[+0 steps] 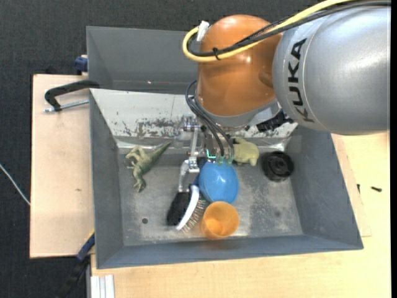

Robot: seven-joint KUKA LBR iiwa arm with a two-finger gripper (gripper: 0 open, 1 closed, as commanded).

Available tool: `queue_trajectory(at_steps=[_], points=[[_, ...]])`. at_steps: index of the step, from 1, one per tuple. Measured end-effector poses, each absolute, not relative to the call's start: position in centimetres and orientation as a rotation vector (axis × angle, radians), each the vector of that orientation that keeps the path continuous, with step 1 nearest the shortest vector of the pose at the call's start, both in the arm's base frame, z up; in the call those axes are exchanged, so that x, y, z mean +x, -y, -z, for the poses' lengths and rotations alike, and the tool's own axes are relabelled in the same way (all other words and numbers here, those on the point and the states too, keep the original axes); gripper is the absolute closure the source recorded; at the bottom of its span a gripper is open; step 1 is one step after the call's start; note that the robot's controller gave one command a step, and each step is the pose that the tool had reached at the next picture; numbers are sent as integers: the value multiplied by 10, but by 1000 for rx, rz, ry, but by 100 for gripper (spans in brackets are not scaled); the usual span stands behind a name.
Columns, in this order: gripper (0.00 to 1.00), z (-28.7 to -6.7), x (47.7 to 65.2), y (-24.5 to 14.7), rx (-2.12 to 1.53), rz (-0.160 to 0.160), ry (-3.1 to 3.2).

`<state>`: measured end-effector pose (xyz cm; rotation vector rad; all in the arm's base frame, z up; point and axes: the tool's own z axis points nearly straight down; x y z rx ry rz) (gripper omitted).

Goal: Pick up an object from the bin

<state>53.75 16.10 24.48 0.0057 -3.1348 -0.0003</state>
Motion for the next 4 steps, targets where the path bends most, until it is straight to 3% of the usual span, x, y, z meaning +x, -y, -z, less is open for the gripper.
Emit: queue_trajectory(at_steps=[1,2,3,4], points=[[0,-131,538,-87,343,4,3132],[0,-92,529,-74,594,4,3114],[100,-94,533,-73,596,3,3129],[100,-248,535,-123,934,1,3015]])
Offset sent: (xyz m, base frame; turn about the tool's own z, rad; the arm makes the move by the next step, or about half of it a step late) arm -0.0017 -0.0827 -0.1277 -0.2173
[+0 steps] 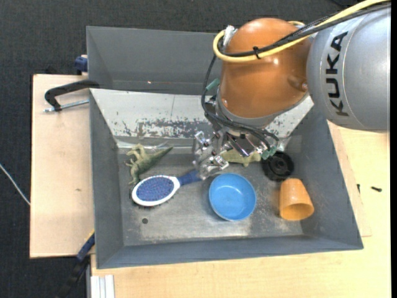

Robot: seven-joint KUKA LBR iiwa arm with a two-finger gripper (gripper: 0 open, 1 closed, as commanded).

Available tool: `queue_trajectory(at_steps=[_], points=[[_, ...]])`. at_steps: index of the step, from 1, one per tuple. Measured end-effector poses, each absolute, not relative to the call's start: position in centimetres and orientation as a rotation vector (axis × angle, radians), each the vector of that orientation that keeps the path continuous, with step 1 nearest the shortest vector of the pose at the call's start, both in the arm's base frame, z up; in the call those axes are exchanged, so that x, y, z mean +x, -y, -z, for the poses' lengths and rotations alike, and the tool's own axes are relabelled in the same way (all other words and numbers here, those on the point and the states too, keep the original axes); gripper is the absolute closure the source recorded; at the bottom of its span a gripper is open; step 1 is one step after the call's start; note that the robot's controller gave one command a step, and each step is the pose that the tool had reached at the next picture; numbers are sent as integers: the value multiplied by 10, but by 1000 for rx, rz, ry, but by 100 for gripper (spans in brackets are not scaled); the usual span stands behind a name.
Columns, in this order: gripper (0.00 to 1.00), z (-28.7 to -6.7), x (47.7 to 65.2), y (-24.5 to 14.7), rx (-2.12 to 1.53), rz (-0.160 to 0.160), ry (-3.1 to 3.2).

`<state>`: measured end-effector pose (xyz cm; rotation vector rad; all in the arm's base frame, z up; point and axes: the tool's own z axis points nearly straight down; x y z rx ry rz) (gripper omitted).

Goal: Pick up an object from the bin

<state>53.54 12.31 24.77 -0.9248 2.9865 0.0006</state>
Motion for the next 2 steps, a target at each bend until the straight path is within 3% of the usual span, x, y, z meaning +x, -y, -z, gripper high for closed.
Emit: queue_trajectory(at_steps=[1,2], points=[[0,-244,534,-122,-925,-3,-2996],[0,-72,543,-90,-1670,2,-2655]])
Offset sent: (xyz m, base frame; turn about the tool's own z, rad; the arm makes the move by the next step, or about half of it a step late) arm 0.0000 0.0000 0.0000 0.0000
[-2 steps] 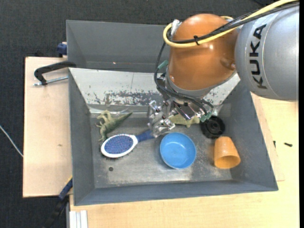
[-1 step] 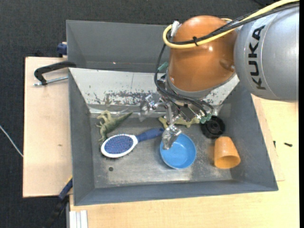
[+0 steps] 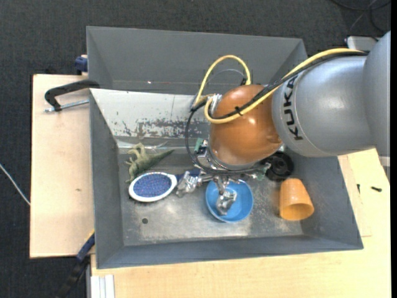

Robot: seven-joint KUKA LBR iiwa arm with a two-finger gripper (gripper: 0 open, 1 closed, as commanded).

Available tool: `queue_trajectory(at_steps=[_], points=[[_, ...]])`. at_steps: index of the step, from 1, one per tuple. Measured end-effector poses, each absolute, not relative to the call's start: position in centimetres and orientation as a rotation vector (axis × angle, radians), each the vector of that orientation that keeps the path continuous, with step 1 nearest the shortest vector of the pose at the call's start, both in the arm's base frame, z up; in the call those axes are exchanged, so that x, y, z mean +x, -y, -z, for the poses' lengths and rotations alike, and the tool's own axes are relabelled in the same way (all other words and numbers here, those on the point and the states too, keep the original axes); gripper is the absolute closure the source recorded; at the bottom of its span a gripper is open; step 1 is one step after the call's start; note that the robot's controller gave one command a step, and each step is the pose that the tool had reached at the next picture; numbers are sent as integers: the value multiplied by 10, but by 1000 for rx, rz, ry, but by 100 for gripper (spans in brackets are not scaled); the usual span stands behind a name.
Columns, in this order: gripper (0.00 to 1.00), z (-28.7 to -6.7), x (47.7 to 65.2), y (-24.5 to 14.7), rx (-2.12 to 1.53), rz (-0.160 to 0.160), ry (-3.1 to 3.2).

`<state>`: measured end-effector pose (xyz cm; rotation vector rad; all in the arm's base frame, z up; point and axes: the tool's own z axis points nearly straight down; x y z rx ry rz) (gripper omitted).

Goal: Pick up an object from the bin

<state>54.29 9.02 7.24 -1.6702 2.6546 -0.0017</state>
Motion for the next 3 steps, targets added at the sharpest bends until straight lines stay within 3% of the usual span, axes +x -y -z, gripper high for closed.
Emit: queue_trajectory(at_steps=[1,2,3], points=[[100,-75,545,-89,-1667,10,-2651],[100,-194,561,-94,-1722,6,-2609],[100,-321,559,-95,-1734,8,-2602]])
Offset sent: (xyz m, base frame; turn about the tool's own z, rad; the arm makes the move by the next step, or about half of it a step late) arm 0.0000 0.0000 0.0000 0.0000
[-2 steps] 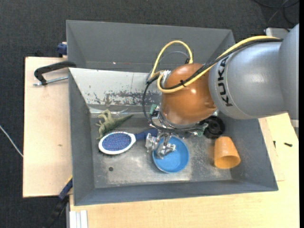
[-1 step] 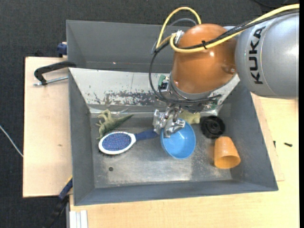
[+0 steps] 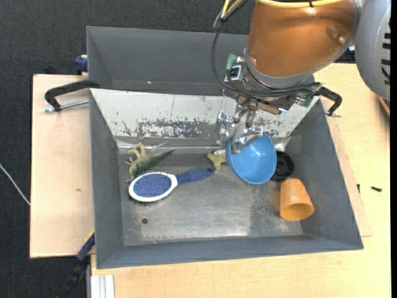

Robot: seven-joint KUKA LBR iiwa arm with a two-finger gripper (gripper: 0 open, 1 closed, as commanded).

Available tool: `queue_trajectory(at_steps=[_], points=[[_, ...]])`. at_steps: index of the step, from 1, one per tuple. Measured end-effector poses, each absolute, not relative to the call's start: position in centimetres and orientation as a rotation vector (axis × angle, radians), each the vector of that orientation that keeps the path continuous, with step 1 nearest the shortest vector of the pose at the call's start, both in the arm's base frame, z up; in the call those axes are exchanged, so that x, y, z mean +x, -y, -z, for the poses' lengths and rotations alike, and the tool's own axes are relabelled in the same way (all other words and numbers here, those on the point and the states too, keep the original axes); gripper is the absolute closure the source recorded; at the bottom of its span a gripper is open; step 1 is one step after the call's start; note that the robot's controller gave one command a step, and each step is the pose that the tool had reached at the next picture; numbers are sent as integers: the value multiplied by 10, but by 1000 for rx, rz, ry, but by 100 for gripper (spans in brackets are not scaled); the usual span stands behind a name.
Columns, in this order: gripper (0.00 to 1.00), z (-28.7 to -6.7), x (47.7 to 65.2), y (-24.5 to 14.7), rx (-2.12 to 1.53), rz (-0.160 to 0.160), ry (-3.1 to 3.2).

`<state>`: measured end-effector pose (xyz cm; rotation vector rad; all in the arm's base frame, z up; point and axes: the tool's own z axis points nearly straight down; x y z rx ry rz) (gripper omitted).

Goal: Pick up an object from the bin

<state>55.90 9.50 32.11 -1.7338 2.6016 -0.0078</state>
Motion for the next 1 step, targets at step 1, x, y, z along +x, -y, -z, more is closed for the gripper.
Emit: queue_trajectory(at_steps=[1], points=[[100,-296,556,-117,-2133,-3,-2305]])
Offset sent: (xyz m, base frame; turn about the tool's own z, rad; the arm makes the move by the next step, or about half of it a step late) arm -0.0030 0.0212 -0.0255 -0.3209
